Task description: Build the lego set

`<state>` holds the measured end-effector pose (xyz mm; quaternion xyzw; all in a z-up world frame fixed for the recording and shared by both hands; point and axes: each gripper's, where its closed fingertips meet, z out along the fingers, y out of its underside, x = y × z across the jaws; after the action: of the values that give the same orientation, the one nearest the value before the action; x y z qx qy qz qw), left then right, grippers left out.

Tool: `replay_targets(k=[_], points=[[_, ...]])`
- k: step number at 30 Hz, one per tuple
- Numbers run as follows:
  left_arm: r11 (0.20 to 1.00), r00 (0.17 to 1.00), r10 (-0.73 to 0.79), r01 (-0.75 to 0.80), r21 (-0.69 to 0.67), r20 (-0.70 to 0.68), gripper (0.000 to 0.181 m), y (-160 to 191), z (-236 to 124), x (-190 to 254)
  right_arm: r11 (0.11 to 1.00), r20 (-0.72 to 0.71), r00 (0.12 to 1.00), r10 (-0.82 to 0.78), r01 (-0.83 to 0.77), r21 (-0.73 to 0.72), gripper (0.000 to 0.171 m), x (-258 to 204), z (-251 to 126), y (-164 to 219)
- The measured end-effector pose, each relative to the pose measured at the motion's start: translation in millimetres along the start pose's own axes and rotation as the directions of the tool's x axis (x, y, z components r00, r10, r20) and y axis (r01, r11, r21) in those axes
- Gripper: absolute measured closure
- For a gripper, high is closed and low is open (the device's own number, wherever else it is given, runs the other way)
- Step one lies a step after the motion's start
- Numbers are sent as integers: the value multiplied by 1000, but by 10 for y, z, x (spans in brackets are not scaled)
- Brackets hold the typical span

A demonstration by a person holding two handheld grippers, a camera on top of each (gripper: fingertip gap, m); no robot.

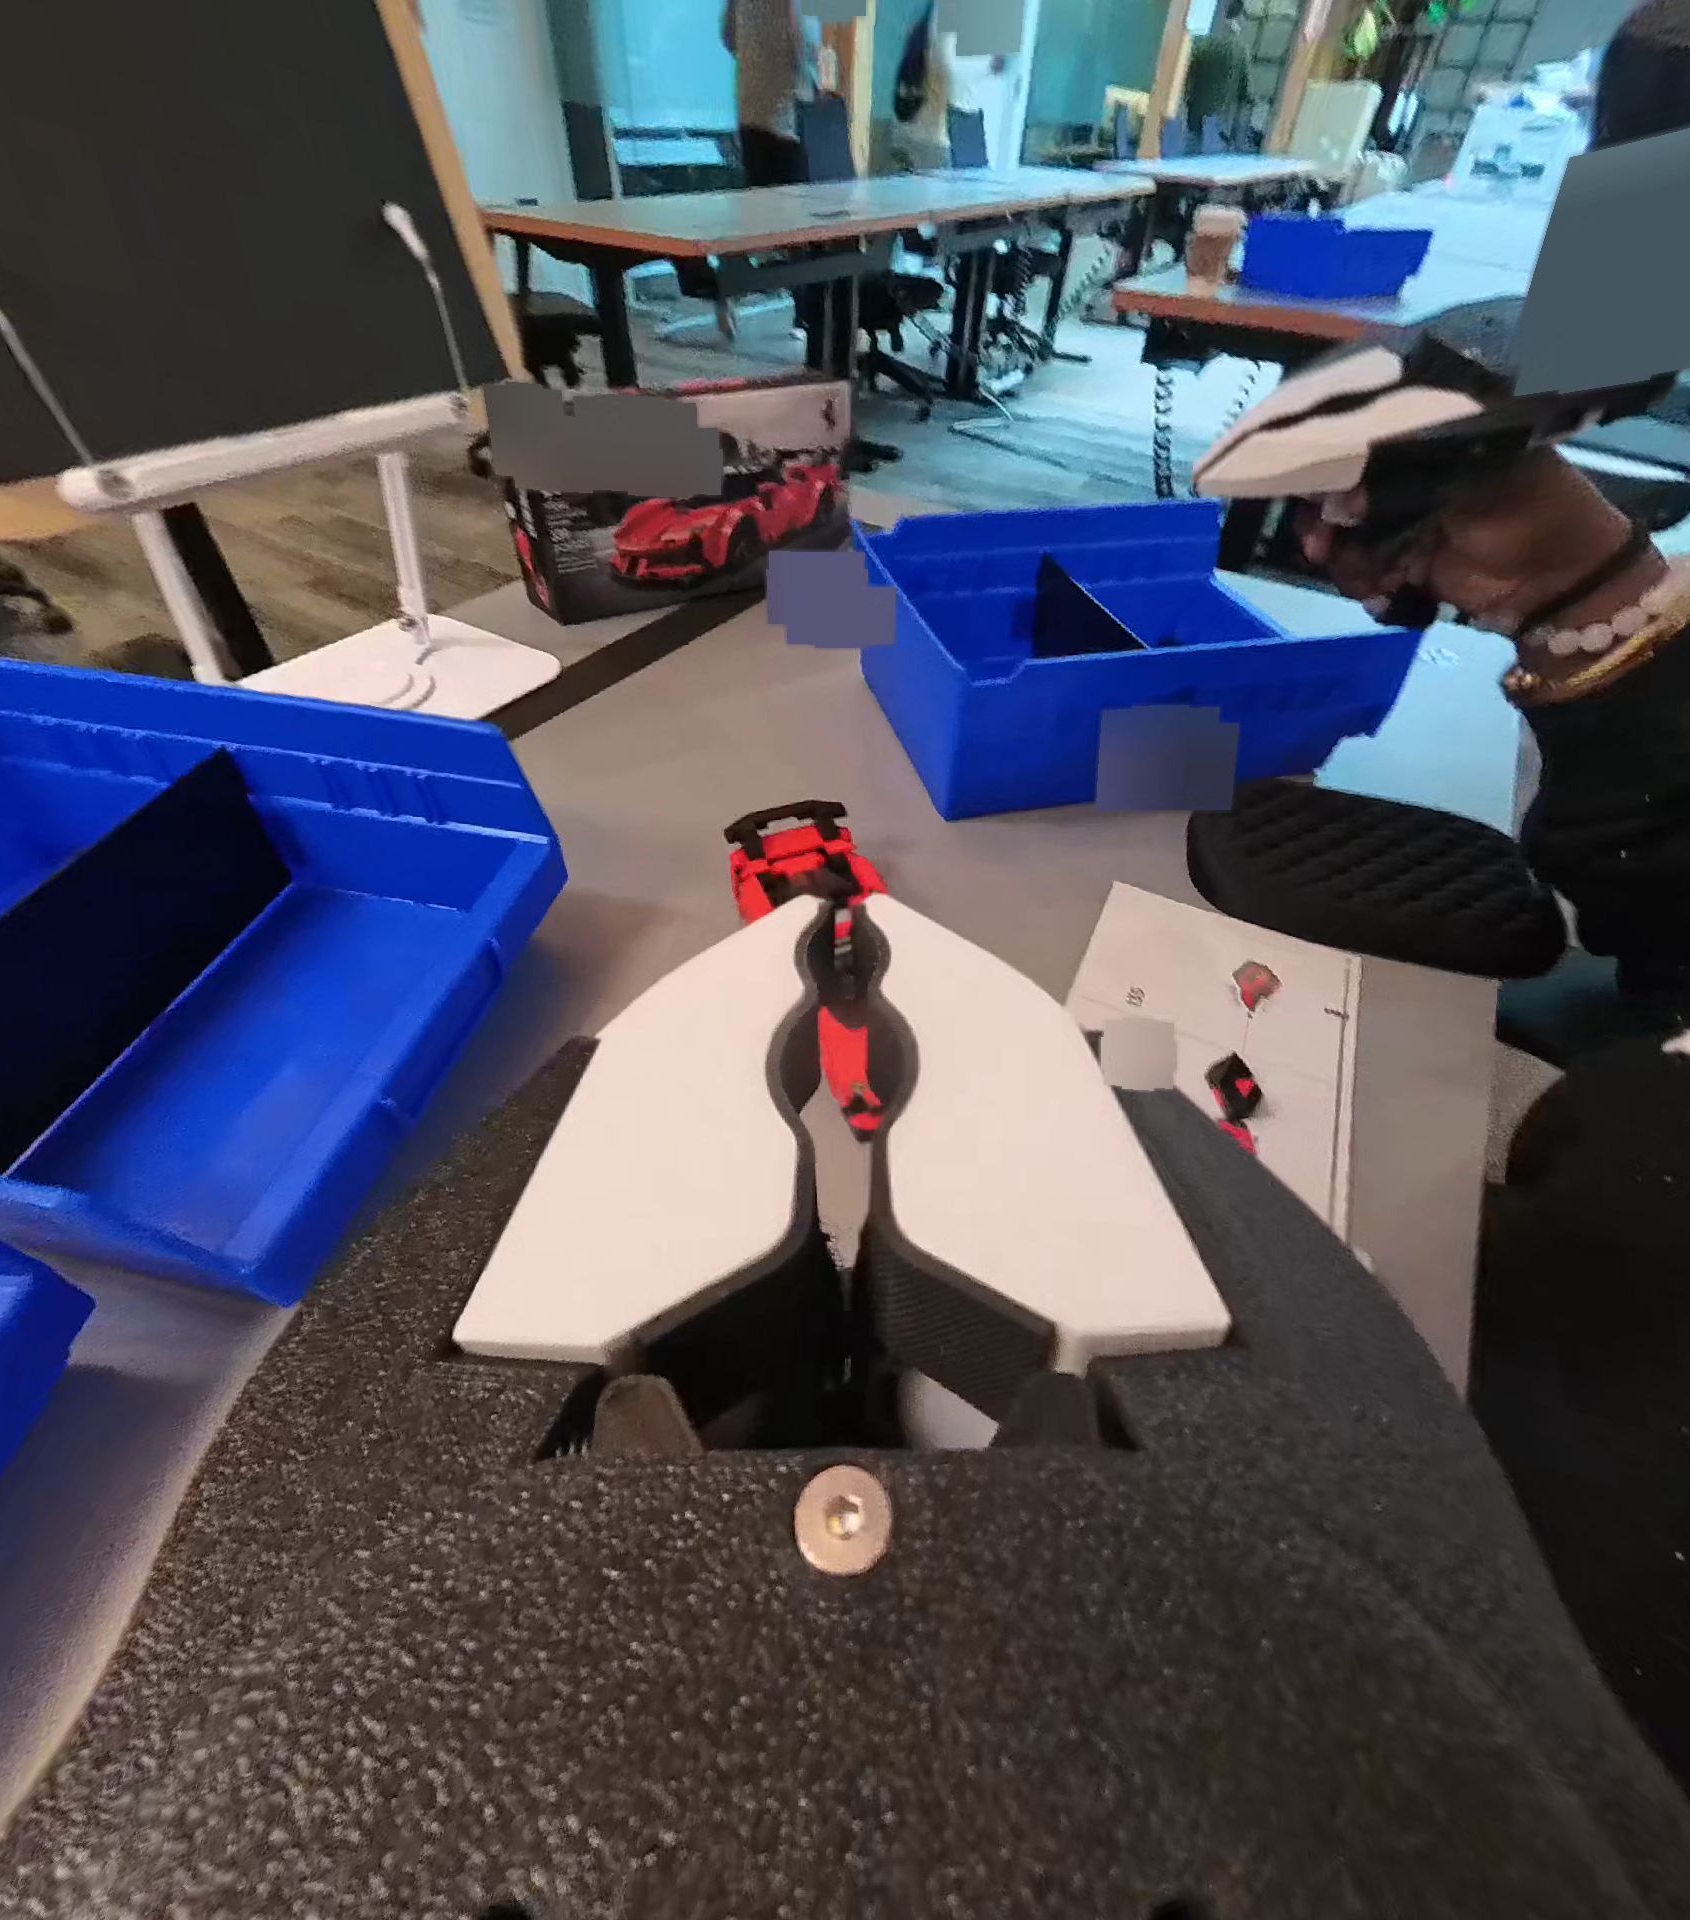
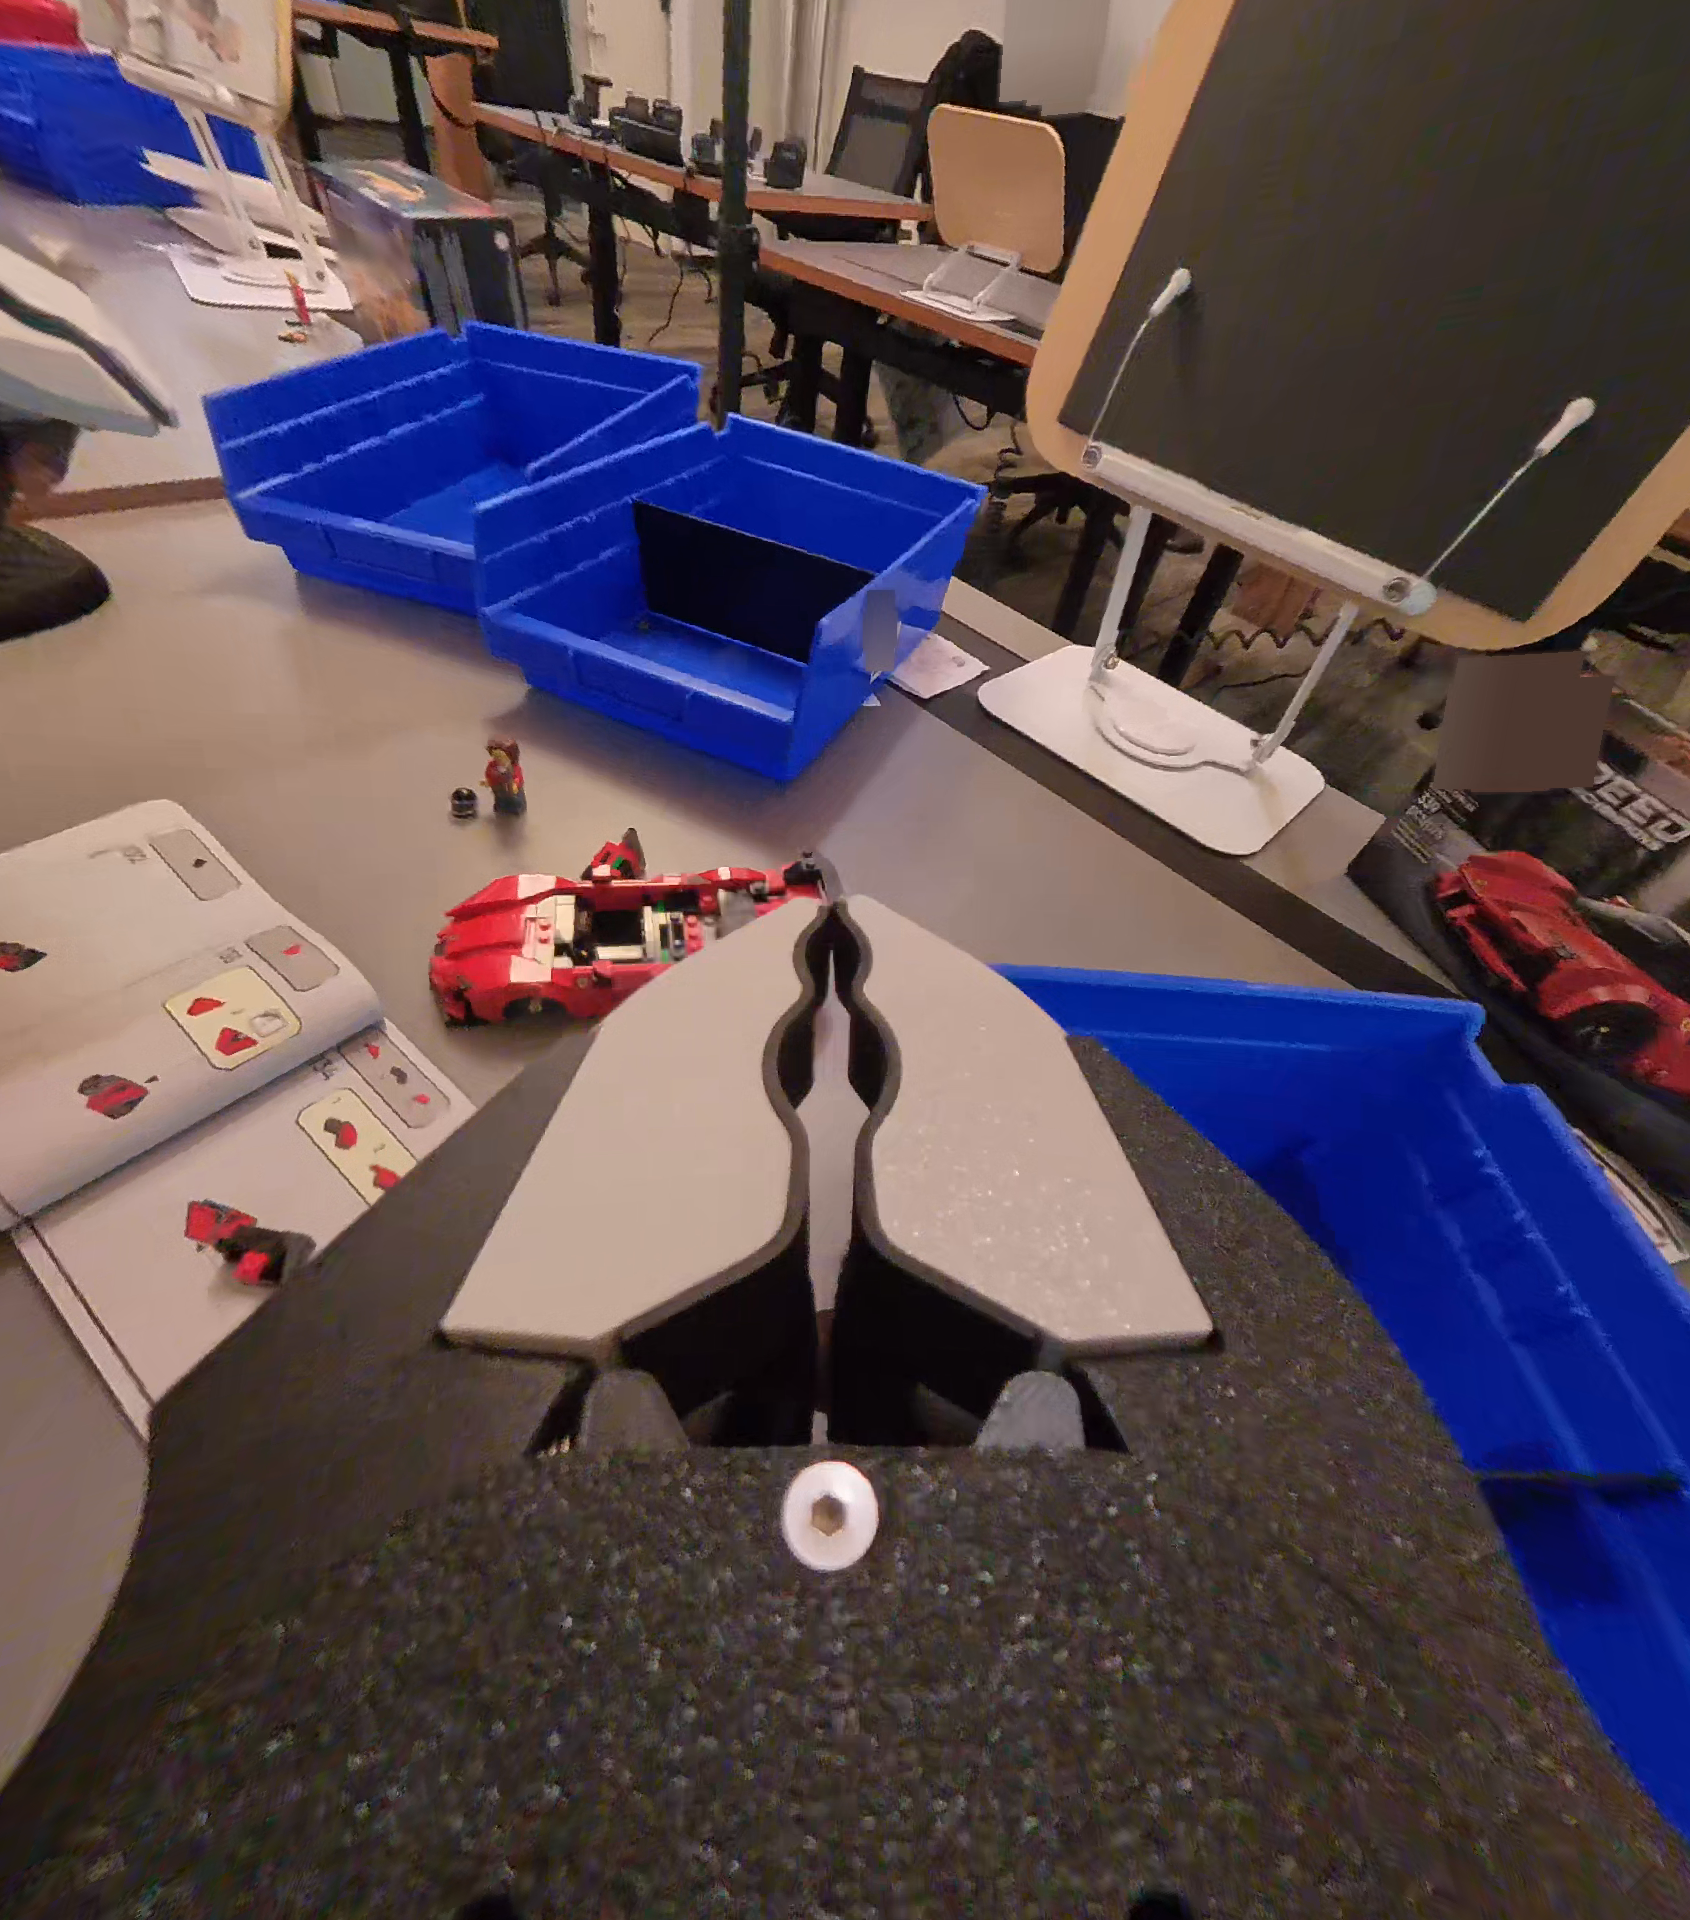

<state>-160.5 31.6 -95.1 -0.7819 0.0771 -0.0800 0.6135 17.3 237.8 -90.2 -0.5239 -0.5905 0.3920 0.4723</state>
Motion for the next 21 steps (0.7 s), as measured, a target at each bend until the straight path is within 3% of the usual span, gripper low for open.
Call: replay_targets(k=[7, 9, 13, 17, 19, 21], points=[[998, 1000, 3, -4, -58, -21, 160, 87, 81, 142, 986, -25, 1000, -2, -2, -169, 148, -23, -123, 274], [996, 1000, 7, -7, -88, 1, 146, 124, 126, 137, 976, -44, 999, -7, -3, -220, 134, 20, -163, 362], [992, 999, -8, 14, -128, 47, 100, 235, 243, 156, 954, -68, 998, -12, -9, -300, 114, 184, -375, 503], [985, 993, -40, 57, -161, 107, 75, 374, 286, 115, 897, -41, 995, 88, -97, -432, 87, 393, -737, 825], [987, 993, -55, 69, -143, 104, 75, 378, 277, 133, 840, -26, 991, 128, -122, -529, 88, 441, -926, 1074], [992, 994, -54, 64, -112, 91, 85, 355, 257, 169, 785, -20, 995, 100, -91, -613, 103, 470, -1099, 1296]])
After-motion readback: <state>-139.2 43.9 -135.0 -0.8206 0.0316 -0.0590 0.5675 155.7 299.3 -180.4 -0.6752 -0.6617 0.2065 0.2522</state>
